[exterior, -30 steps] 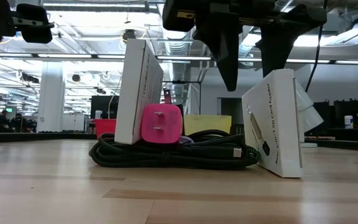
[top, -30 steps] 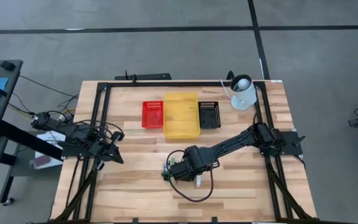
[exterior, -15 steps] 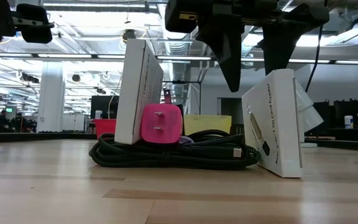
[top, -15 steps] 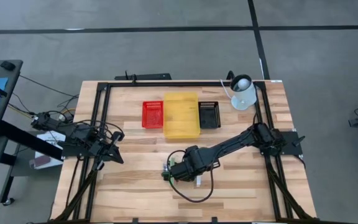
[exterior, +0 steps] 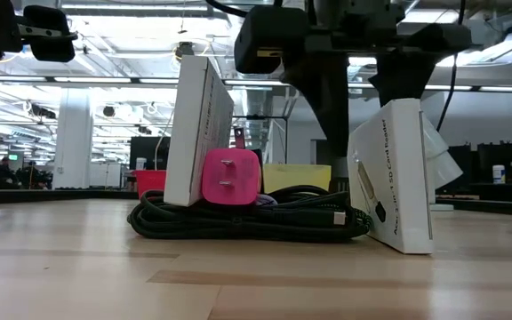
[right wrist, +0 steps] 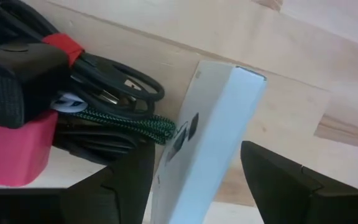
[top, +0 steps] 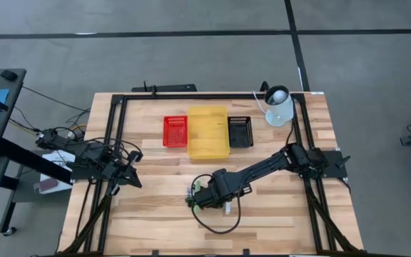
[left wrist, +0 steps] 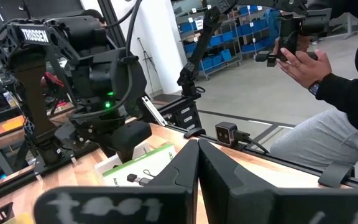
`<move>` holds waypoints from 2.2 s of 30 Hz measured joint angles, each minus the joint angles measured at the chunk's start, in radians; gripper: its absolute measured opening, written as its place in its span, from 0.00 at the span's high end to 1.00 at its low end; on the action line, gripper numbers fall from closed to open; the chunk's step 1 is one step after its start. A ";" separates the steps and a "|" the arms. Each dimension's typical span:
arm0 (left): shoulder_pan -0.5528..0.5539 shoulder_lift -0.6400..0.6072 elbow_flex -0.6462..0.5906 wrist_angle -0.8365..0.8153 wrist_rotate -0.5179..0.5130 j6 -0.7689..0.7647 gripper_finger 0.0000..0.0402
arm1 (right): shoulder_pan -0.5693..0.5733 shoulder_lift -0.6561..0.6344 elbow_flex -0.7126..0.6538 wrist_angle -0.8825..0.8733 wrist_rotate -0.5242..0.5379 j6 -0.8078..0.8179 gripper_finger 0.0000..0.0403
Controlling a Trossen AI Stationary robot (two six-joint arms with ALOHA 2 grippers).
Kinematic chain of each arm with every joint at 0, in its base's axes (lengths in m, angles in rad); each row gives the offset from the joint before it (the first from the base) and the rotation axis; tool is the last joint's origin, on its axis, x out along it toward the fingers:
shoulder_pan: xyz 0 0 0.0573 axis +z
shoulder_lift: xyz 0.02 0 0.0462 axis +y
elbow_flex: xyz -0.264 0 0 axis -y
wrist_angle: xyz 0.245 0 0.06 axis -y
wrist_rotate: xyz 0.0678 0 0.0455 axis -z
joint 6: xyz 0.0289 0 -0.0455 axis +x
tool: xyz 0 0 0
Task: Pick and place items into bin
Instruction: Put the white box into the black bin
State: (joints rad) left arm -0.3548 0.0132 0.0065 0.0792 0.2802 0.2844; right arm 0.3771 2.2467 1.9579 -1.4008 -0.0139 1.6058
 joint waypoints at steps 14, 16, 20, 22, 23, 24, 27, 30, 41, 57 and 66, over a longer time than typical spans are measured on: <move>0.000 0.000 0.000 0.000 0.000 0.000 1.00 | -0.002 -0.001 0.000 -0.010 -0.007 0.017 0.74; 0.000 0.000 0.000 0.000 0.000 0.000 1.00 | -0.005 -0.001 0.000 -0.014 -0.007 0.017 0.78; 0.000 0.000 0.000 0.000 0.000 0.000 1.00 | -0.006 -0.001 0.000 -0.019 -0.007 0.017 0.81; 0.000 0.000 0.000 0.000 0.000 0.000 1.00 | -0.006 -0.001 0.000 -0.021 -0.007 0.017 0.82; 0.000 0.000 0.000 0.000 0.000 0.000 1.00 | -0.006 -0.001 0.000 -0.021 -0.007 0.017 0.82; 0.000 0.000 0.000 0.000 0.000 0.000 1.00 | -0.006 -0.001 0.000 -0.023 -0.007 0.018 0.82; 0.000 0.000 0.000 0.000 0.000 0.000 1.00 | -0.006 -0.002 0.000 -0.033 -0.007 0.028 0.82; 0.000 0.000 0.000 0.000 0.000 0.000 1.00 | -0.006 -0.003 0.000 -0.038 -0.007 0.043 0.82; 0.000 0.000 0.000 0.000 0.000 0.000 1.00 | -0.013 -0.085 0.003 -0.120 0.037 0.062 0.82; 0.000 0.006 0.000 -0.001 -0.003 0.000 1.00 | -0.188 -0.274 0.003 -0.170 0.125 -0.151 0.83; 0.000 0.006 0.000 -0.001 -0.004 0.000 1.00 | -0.356 -0.399 0.003 -0.170 0.226 -0.275 0.83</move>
State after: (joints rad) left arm -0.3548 0.0193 0.0067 0.0784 0.2760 0.2844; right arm 0.0207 1.8481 1.9606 -1.5711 0.2121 1.3306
